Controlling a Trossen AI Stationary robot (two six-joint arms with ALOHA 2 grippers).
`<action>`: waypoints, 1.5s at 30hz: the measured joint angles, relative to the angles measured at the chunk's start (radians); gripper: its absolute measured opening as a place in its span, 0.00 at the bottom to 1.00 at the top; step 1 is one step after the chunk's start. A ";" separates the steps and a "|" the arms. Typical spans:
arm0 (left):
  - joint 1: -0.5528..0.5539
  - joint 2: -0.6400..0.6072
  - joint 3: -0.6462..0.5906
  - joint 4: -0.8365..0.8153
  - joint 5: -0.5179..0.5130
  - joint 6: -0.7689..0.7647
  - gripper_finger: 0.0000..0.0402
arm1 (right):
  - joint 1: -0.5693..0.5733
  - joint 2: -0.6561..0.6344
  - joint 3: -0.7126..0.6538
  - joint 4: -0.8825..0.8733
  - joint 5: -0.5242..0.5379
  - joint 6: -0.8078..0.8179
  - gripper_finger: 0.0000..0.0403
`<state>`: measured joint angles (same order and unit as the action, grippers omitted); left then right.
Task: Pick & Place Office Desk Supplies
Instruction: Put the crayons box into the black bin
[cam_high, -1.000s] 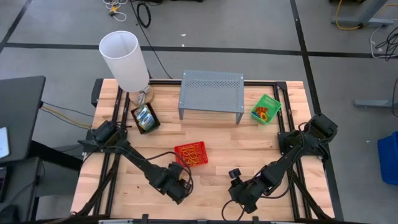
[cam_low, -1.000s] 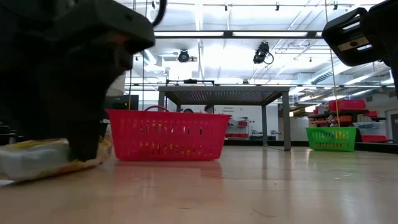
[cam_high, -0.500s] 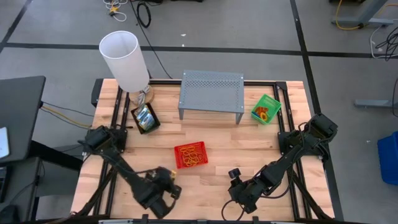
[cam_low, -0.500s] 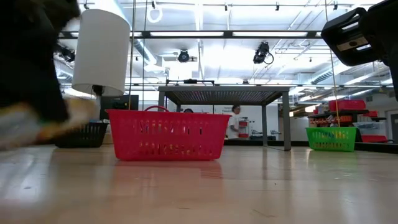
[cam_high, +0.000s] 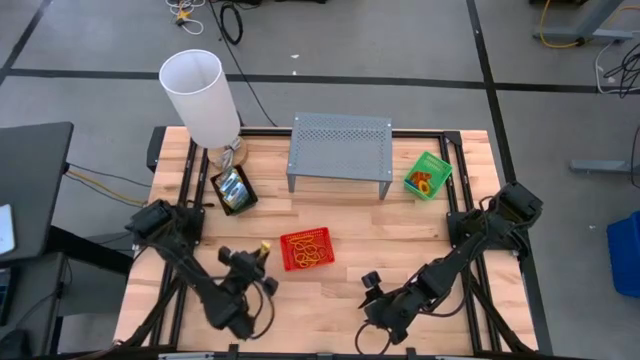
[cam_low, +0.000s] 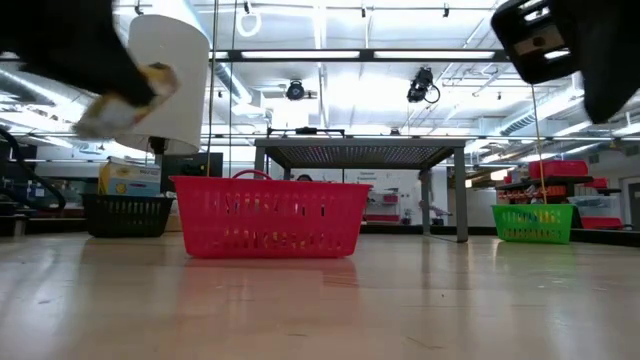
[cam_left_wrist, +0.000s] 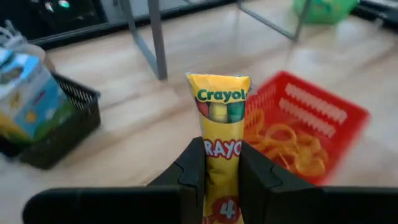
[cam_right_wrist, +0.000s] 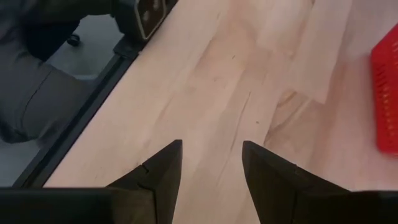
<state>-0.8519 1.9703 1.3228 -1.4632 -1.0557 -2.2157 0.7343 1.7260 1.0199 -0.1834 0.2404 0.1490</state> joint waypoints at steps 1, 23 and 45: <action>0.018 0.000 0.000 -0.006 -0.010 -0.001 0.15 | -0.004 0.000 0.000 0.000 0.000 -0.002 0.44; 0.428 -0.036 -0.189 -0.027 -0.009 -0.007 0.15 | -0.013 0.000 0.000 -0.008 -0.002 -0.004 0.44; 0.525 -0.199 -0.527 0.206 -0.011 -0.001 0.15 | -0.029 0.000 0.000 -0.005 -0.037 0.004 0.44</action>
<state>-0.3267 1.7710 0.7953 -1.2574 -1.0670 -2.2163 0.7055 1.7264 1.0199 -0.1887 0.2030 0.1531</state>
